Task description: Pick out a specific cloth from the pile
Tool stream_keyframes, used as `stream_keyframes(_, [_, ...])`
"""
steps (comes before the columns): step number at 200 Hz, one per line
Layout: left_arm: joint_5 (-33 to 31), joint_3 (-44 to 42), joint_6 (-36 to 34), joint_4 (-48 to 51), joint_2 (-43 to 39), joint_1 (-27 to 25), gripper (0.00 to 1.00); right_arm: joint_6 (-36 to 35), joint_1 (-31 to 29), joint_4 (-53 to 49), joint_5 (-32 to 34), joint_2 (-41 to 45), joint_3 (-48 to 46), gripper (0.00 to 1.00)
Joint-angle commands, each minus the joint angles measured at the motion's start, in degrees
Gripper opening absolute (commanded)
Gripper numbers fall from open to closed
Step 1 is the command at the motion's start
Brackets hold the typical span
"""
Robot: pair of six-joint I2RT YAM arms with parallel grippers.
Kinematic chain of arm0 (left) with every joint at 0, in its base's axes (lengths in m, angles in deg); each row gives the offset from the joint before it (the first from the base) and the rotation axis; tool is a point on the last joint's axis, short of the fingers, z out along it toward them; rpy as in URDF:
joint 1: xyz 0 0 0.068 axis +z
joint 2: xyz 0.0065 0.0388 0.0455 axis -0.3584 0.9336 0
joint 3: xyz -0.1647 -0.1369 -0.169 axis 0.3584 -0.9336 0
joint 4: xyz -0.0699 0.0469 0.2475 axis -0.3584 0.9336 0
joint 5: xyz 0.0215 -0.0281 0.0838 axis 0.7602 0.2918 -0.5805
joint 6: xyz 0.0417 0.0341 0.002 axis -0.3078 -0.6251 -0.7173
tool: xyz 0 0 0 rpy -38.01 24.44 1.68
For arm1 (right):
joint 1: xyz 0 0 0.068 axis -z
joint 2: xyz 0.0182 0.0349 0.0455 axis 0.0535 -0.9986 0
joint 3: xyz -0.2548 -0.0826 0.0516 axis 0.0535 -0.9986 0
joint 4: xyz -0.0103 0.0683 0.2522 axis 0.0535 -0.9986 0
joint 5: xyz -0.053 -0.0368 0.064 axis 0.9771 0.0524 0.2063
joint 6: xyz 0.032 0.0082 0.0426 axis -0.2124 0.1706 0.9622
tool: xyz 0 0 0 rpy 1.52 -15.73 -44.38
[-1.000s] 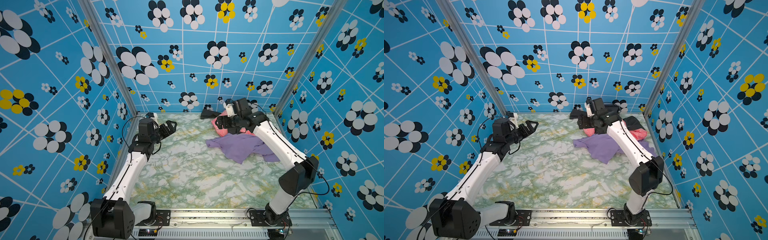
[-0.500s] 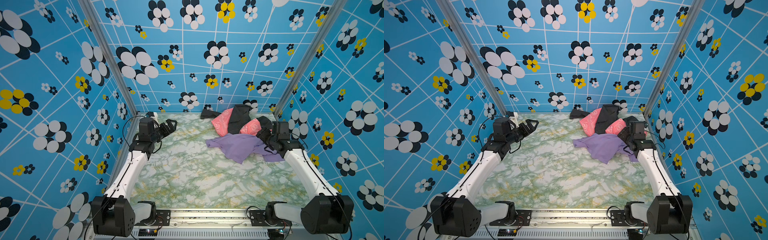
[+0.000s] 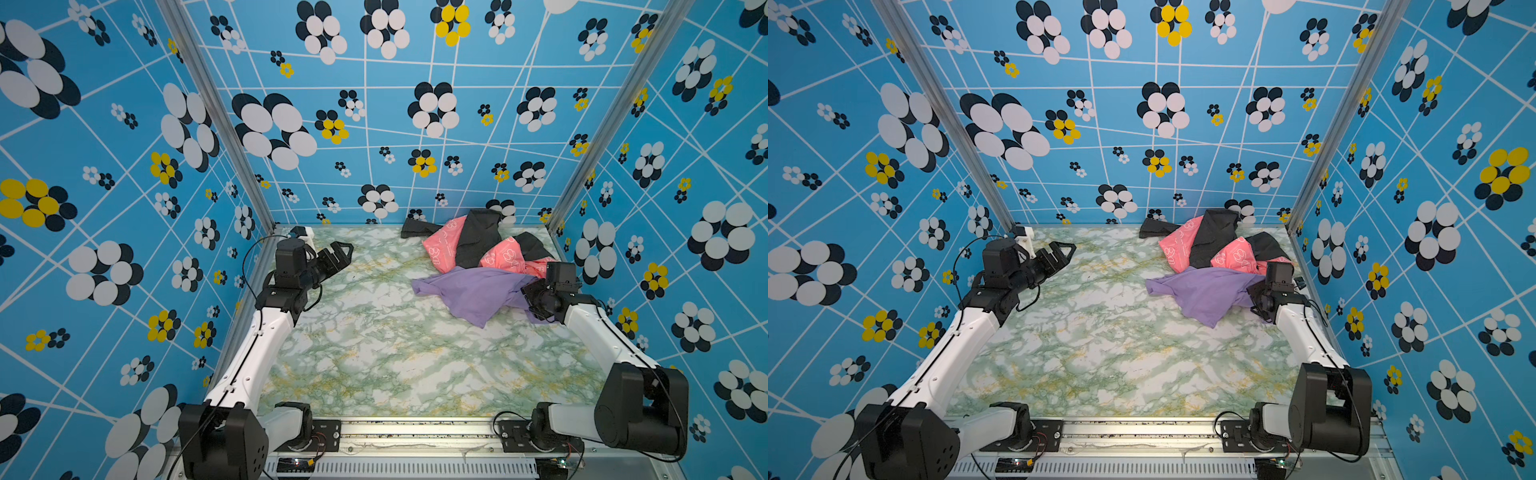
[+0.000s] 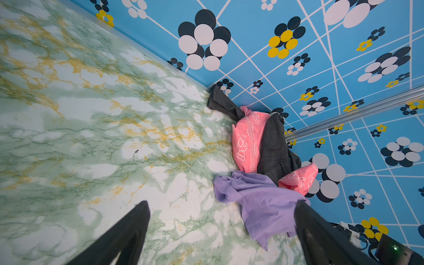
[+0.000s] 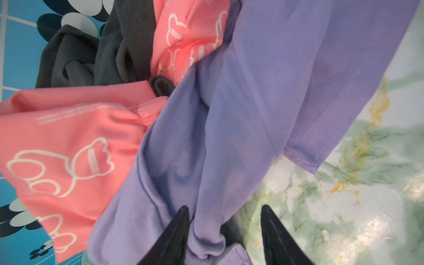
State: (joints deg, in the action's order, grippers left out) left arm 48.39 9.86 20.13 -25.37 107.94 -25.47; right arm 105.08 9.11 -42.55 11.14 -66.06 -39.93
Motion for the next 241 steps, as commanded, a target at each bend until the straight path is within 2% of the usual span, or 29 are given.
stream_keyframes(1, [-0.47,-1.11,0.51,0.88,-2.1,0.17,0.99,2.28,0.37,4.92,-3.04,-3.18,0.5,0.49])
stream_keyframes(37, [-1.31,-1.64,0.15,1.81,-3.47,0.34,0.99,3.31,0.38,7.76,-5.68,-7.05,1.45,0.36])
stream_keyframes(70, [-1.55,-1.91,0.14,2.25,-4.2,0.34,0.99,4.05,0.37,6.87,-5.32,-7.03,1.25,0.07])
stream_keyframes(83, [-1.74,-2.23,0.24,2.24,-4.66,0.34,0.99,4.43,0.37,7.11,-4.02,-5.59,0.75,0.0])
stream_keyframes(175, [-2.91,-2.98,0.49,0.55,-4.89,0.34,0.99,3.64,-0.04,7.93,9.85,9.65,4.64,0.0])
stream_keyframes(241, [-2.21,-2.45,0.5,-0.24,-4.04,0.38,0.99,-3.6,-4.48,7.23,16.42,9.87,16.9,0.0])
